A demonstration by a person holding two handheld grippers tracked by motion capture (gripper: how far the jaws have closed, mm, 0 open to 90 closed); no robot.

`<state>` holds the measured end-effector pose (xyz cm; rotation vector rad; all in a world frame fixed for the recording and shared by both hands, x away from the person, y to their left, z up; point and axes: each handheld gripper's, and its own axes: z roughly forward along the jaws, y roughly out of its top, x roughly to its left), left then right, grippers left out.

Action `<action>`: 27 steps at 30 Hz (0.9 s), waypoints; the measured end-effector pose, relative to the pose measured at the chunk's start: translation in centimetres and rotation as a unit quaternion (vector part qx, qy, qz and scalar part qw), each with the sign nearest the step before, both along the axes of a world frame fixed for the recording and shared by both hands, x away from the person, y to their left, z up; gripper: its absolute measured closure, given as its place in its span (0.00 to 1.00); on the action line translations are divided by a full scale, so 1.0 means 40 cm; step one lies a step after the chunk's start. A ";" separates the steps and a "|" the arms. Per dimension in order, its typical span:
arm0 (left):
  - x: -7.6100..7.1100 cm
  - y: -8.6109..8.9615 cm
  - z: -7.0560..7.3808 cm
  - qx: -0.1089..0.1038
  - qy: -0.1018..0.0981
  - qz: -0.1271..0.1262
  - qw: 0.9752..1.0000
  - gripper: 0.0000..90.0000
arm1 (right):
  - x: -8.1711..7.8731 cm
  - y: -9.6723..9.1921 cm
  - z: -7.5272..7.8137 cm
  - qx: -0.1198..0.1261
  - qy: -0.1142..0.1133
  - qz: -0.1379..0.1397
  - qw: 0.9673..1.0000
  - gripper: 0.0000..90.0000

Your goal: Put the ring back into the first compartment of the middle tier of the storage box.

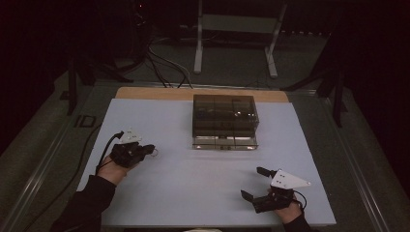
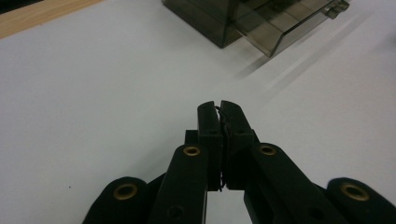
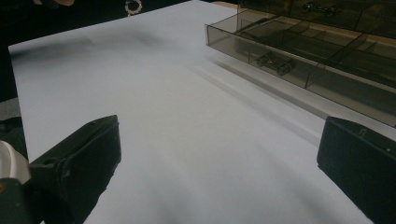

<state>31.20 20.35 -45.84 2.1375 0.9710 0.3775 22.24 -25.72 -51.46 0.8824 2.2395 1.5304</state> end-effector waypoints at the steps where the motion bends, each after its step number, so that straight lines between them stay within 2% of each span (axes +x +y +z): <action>1: 0.001 -0.001 0.002 0.001 -0.001 -0.001 1.000 1.00 | 0.000 0.000 0.000 0.000 0.000 0.000 1.000 0.00; 18: 0.012 -0.021 0.029 -0.002 -0.002 -0.019 1.000 1.00 | 0.000 0.000 0.000 0.000 0.001 -0.001 1.000 0.00; 27: 0.020 -0.048 0.058 -0.003 -0.008 -0.035 0.999 1.00 | 0.000 0.000 0.000 0.000 0.002 0.000 1.000 0.00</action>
